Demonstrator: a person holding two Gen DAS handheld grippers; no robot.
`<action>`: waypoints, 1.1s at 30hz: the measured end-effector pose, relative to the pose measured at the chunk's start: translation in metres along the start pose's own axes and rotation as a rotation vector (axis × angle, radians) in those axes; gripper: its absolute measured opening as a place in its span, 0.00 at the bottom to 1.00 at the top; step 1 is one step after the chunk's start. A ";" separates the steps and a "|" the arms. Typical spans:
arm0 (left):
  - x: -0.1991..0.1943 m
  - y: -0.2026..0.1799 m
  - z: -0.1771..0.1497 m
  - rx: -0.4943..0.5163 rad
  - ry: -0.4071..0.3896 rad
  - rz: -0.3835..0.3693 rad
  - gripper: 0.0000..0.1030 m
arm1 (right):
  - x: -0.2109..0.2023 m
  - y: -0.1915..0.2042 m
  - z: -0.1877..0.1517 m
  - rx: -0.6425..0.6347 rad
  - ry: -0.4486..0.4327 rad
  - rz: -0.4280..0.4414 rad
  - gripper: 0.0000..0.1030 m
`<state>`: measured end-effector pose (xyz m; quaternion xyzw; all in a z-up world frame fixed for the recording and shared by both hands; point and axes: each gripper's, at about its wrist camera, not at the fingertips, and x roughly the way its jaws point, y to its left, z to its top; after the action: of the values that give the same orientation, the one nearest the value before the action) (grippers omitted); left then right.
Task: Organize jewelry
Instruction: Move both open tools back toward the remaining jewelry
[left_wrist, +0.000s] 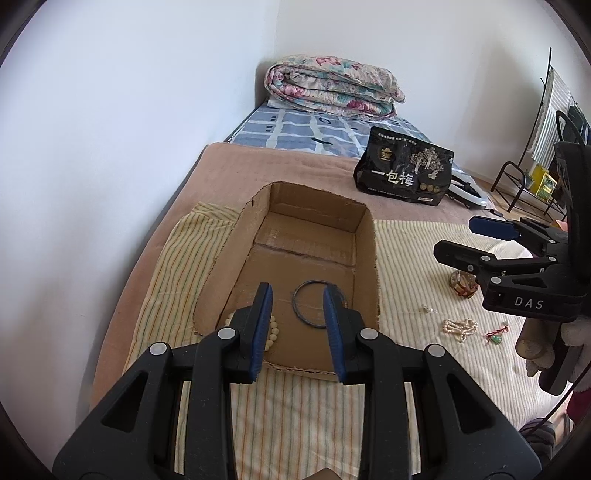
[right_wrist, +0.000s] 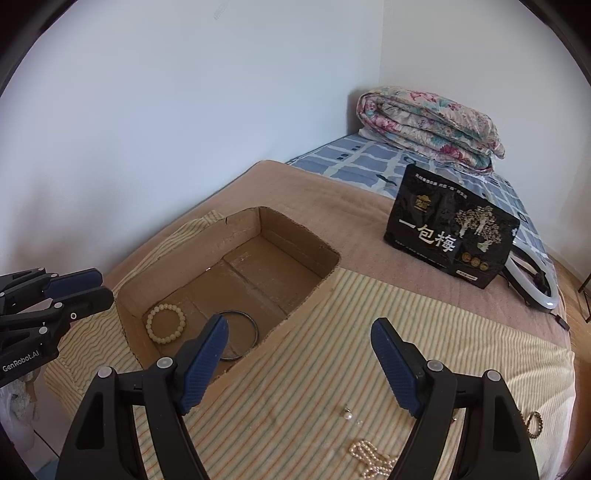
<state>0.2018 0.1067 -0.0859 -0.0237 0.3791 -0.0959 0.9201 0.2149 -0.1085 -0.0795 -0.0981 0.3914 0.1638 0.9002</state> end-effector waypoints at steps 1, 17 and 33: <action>-0.002 -0.003 0.000 0.003 -0.002 -0.001 0.27 | -0.003 -0.002 -0.001 0.003 -0.003 -0.002 0.79; -0.016 -0.071 -0.001 0.087 -0.016 -0.072 0.27 | -0.075 -0.068 -0.036 0.069 -0.061 -0.083 0.79; 0.022 -0.148 -0.020 0.164 0.085 -0.184 0.27 | -0.118 -0.151 -0.114 0.169 0.000 -0.177 0.79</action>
<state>0.1795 -0.0418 -0.0981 0.0211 0.4050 -0.2113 0.8893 0.1189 -0.3094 -0.0621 -0.0560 0.3938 0.0502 0.9161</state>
